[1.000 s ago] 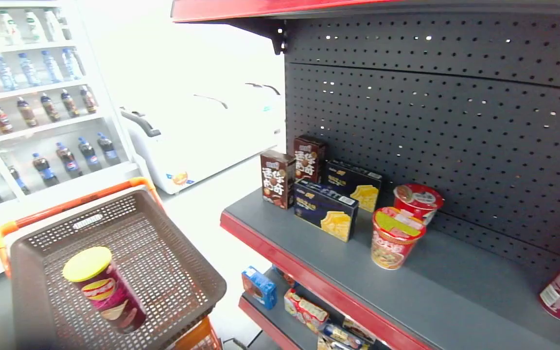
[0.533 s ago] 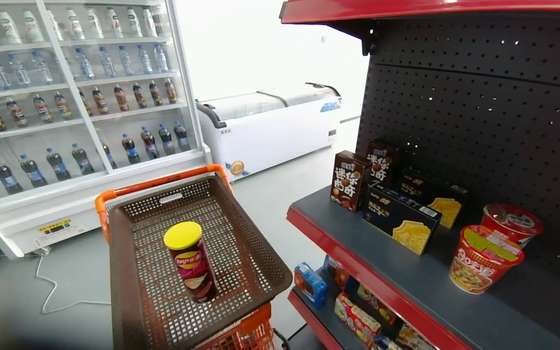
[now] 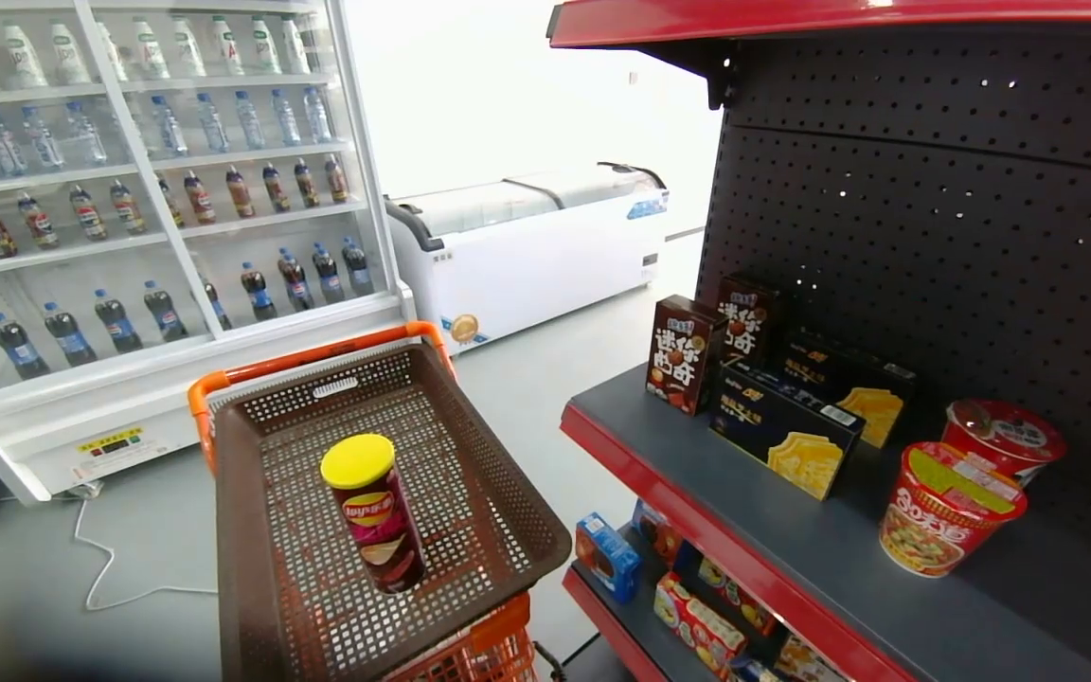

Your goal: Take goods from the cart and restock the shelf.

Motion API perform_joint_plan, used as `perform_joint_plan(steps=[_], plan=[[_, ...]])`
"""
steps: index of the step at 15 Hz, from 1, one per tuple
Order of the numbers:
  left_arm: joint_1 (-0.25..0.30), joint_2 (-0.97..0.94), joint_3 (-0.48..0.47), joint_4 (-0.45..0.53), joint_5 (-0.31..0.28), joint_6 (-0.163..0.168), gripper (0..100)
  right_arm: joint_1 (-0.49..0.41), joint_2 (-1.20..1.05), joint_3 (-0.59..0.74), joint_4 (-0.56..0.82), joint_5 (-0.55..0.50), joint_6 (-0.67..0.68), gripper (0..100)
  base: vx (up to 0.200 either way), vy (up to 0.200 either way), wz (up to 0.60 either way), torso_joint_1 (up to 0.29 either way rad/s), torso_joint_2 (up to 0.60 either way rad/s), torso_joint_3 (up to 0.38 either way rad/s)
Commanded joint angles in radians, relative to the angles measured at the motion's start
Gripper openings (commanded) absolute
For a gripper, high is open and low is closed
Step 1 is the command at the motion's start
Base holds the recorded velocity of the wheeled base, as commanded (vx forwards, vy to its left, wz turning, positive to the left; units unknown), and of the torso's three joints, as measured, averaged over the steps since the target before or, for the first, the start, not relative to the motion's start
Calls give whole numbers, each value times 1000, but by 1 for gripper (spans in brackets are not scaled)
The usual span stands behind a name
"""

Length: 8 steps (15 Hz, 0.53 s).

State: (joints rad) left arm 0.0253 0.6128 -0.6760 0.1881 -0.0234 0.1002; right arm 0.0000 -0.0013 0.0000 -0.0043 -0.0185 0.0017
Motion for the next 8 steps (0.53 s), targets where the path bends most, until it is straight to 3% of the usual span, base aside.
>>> perform_joint_plan(steps=[1,4,5,6,8], plan=[[136,394,-99,25,-247,39,100,0,1,0,0,0,0,100,0,0,0,0,0,0],[278,506,1,-1,-509,288,100,0,1,0,0,0,0,100,0,0,0,0,0,0],[289,547,32,-6,-538,343,100,0,1,0,0,0,0,100,0,0,0,0,0,0],[291,573,50,-9,-543,371,100,0,1,0,0,0,0,100,0,0,0,0,0,0],[283,659,75,-72,-543,380,100,0,1,0,0,0,0,100,0,0,0,0,0,0]])
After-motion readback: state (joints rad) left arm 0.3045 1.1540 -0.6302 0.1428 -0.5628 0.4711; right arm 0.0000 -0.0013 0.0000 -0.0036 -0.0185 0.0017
